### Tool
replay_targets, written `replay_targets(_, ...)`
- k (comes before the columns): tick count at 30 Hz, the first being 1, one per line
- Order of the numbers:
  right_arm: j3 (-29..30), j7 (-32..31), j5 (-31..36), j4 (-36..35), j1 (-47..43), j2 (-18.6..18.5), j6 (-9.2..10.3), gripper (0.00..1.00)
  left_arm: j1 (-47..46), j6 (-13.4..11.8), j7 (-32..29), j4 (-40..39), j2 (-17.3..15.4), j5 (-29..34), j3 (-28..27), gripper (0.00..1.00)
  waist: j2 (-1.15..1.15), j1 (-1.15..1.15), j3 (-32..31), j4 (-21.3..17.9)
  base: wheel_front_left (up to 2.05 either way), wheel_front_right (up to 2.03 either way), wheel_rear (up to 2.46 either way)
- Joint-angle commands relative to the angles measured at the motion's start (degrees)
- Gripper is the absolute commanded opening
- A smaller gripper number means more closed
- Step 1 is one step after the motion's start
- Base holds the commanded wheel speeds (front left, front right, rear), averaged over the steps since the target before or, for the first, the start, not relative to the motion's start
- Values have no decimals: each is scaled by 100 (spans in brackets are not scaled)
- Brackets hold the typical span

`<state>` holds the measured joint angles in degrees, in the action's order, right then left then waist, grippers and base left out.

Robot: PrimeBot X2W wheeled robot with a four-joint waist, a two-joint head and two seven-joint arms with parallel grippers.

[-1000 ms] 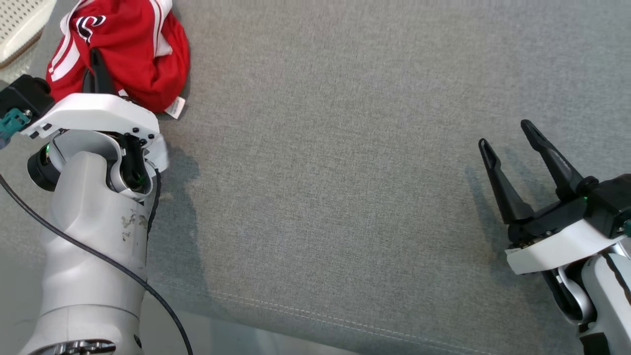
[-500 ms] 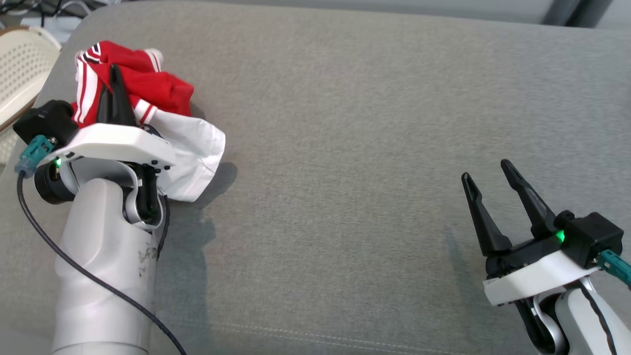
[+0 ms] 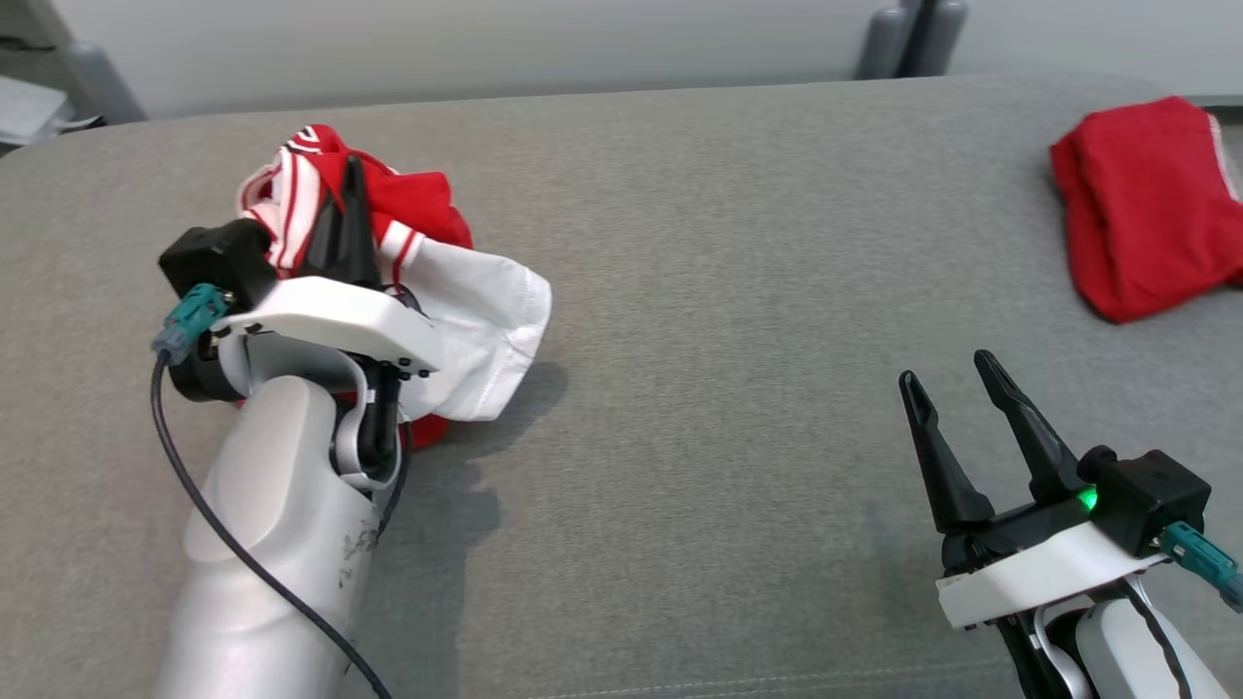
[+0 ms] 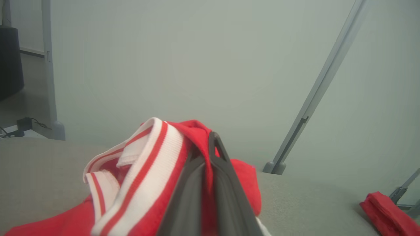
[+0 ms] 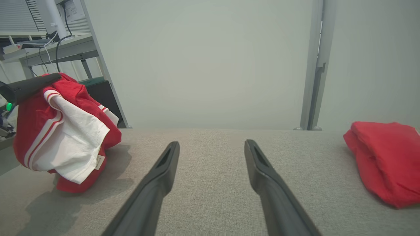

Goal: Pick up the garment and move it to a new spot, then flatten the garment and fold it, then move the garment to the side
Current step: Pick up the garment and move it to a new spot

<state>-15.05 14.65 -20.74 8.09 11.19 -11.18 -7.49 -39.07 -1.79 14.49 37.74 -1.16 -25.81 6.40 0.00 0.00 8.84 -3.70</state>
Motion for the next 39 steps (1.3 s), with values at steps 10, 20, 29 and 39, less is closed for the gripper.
replay_targets(10, -41, 35, 16, -148, 132, 128, 0, 100, -320, -246, -37, -238, -172, -477, 956, 0, 0, 0, 191, -888, 0, 0, 0)
replay_targets(20, -53, 35, 9, -187, 297, 241, 0, 100, -468, -468, -88, 250, -172, -678, 2040, 0, 0, 0, 533, -1250, 0, 0, 0)
replay_targets(29, -91, 35, -22, -122, 388, 313, 0, 100, -478, -574, 5, 1022, -172, -1099, 2662, 100, 0, 0, 666, -1330, 0, 0, 0)
replay_targets(39, -72, 35, -1, -67, 329, 304, 0, 100, -513, -765, 49, 429, -172, -1187, 2811, 100, 0, 0, 363, -1085, 0, 0, 0)
